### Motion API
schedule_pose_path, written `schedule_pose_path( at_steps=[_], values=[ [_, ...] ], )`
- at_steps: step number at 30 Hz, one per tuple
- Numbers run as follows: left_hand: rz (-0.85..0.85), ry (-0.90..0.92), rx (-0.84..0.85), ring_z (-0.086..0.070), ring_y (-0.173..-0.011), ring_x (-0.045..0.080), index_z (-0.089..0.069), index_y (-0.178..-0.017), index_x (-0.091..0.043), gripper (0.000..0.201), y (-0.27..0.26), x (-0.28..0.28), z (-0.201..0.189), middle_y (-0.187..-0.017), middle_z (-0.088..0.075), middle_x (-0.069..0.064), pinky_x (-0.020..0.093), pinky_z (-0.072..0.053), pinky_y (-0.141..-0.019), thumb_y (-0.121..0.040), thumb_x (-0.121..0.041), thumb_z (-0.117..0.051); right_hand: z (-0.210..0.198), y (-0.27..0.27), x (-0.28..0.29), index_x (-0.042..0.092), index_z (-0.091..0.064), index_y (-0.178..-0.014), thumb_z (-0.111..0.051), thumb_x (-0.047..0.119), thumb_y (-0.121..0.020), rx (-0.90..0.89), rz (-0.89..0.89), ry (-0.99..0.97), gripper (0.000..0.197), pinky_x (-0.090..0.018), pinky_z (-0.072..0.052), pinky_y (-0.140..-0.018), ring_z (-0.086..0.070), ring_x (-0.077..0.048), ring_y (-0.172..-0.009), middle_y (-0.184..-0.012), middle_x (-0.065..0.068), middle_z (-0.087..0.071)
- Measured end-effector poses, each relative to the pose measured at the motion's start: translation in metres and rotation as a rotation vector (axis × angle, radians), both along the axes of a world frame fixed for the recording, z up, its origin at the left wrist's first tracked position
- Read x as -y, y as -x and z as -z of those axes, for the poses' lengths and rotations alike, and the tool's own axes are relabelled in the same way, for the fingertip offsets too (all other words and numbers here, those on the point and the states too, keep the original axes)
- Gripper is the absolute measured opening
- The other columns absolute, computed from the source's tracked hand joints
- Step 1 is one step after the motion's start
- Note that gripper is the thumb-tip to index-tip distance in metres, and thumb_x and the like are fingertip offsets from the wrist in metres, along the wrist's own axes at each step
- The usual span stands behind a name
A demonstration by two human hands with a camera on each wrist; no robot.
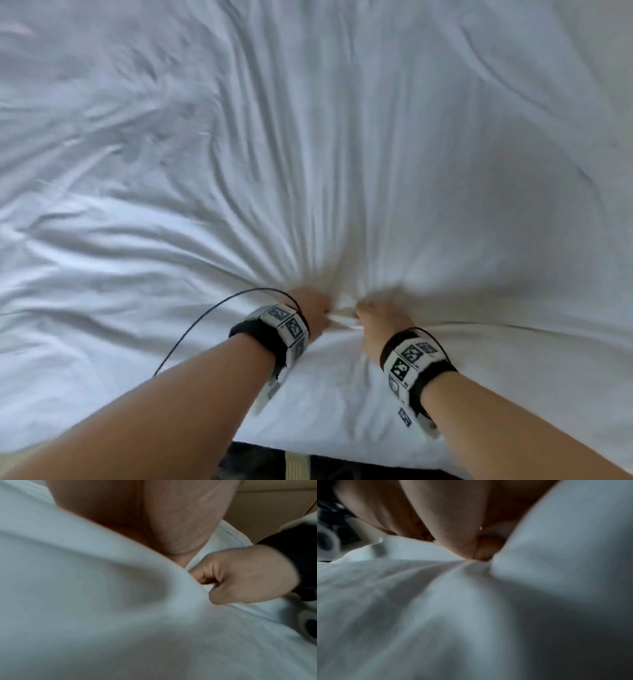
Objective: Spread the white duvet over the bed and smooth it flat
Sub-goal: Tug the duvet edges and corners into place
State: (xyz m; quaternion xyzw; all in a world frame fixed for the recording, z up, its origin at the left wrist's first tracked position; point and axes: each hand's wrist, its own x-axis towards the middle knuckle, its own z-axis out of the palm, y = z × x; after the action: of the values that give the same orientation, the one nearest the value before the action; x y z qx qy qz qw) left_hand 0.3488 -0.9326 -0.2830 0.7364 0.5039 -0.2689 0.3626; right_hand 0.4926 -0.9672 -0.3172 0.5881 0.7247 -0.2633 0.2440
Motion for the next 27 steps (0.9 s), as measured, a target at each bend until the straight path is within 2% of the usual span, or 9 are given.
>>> schedule_pose_path(
  at_steps=[3,5,7,9,13,15,18,23,27],
  values=[
    [-0.119,-0.029,0.078,-0.052,-0.12,0.027,-0.061,-0.116,-0.016,0.033,0.043,0.009,-0.002,-0.124,-0.059,0.007,0.034,-0.04,-0.099,-0.089,-0.035,-0.057,-0.018,0.012,-0.026,0.013,-0.061,-0.114,-0.046,0.011,-0.092,0.114,-0.119,0.216,0.027,-0.033,-0.048,-0.09,-0.063,-0.028,-0.103,-0.109,-0.007,-0.066],
    [-0.226,-0.199,0.034,-0.033,-0.135,0.025,-0.045,-0.131,-0.029,0.063,0.086,0.011,-0.004,-0.143,-0.039,0.0,0.04,-0.026,-0.111,-0.078,-0.058,-0.062,-0.037,0.026,-0.046,0.012,-0.063,-0.109,-0.047,0.012,-0.091,0.159,-0.156,0.281,0.024,-0.03,-0.049,-0.081,-0.058,-0.024,-0.088,-0.09,-0.002,-0.062],
    [-0.322,-0.346,-0.107,-0.016,-0.141,0.027,-0.026,-0.139,-0.038,0.091,0.139,0.011,-0.005,-0.151,-0.019,-0.001,0.046,-0.019,-0.113,-0.064,-0.07,-0.064,-0.054,0.051,-0.063,0.016,-0.057,-0.099,-0.044,0.017,-0.093,0.036,-0.138,0.181,0.014,-0.027,-0.044,-0.07,-0.051,-0.021,-0.085,-0.087,0.0,-0.056],
    [-0.452,-0.371,-0.273,-0.017,-0.14,0.029,-0.019,-0.141,-0.042,0.101,0.201,0.012,-0.002,-0.15,-0.019,0.0,0.047,-0.024,-0.109,-0.057,-0.071,-0.066,-0.063,0.095,-0.077,0.021,-0.048,-0.109,-0.05,0.032,-0.092,-0.164,-0.138,0.028,0.021,-0.028,-0.048,-0.078,-0.052,-0.022,-0.1,-0.107,0.0,-0.053],
    [-0.646,-0.24,-0.415,-0.037,-0.13,0.027,-0.021,-0.145,-0.04,0.088,0.286,0.031,0.019,-0.144,-0.036,0.0,0.041,-0.03,-0.106,-0.069,-0.061,-0.06,-0.047,0.204,-0.071,0.026,-0.022,-0.138,-0.062,0.067,-0.07,-0.186,-0.218,0.145,0.089,-0.045,-0.044,-0.096,-0.041,-0.031,-0.124,-0.137,-0.008,-0.036],
    [-0.627,-0.24,-0.39,-0.042,-0.129,0.026,-0.03,-0.144,-0.036,0.066,0.301,0.037,0.031,-0.144,-0.041,-0.002,0.038,-0.033,-0.106,-0.084,-0.051,-0.053,-0.02,0.246,-0.055,0.023,-0.026,-0.14,-0.062,0.057,-0.077,-0.1,-0.275,0.205,0.079,-0.043,-0.045,-0.096,-0.047,-0.032,-0.122,-0.135,-0.01,-0.045],
    [-0.64,-0.218,-0.329,-0.046,-0.127,0.024,-0.054,-0.124,-0.028,0.034,0.31,0.045,0.047,-0.133,-0.054,-0.001,0.035,-0.035,-0.105,-0.093,-0.029,-0.042,0.003,0.29,-0.037,0.016,-0.049,-0.131,-0.047,0.024,-0.095,-0.031,-0.442,0.177,0.037,-0.038,-0.043,-0.098,-0.053,-0.03,-0.12,-0.133,-0.011,-0.055],
    [-0.686,-0.128,-0.186,-0.044,-0.128,0.024,-0.056,-0.118,-0.025,0.033,0.303,0.07,0.058,-0.13,-0.056,0.0,0.034,-0.031,-0.109,-0.089,-0.022,-0.04,-0.002,0.294,-0.035,0.026,-0.033,-0.146,-0.039,0.02,-0.098,-0.009,-0.492,0.305,0.048,-0.037,-0.037,-0.106,-0.046,-0.03,-0.129,-0.142,-0.011,-0.047],
    [-0.502,0.125,-0.129,-0.049,-0.126,0.029,-0.052,-0.129,-0.022,0.044,0.302,0.065,0.046,-0.133,-0.057,0.007,0.038,-0.039,-0.107,-0.087,-0.036,-0.05,-0.013,0.298,-0.043,0.003,-0.056,-0.123,-0.043,0.012,-0.095,0.094,-0.479,0.405,0.033,-0.031,-0.041,-0.1,-0.055,-0.031,-0.12,-0.127,-0.018,-0.058]
  ],
)
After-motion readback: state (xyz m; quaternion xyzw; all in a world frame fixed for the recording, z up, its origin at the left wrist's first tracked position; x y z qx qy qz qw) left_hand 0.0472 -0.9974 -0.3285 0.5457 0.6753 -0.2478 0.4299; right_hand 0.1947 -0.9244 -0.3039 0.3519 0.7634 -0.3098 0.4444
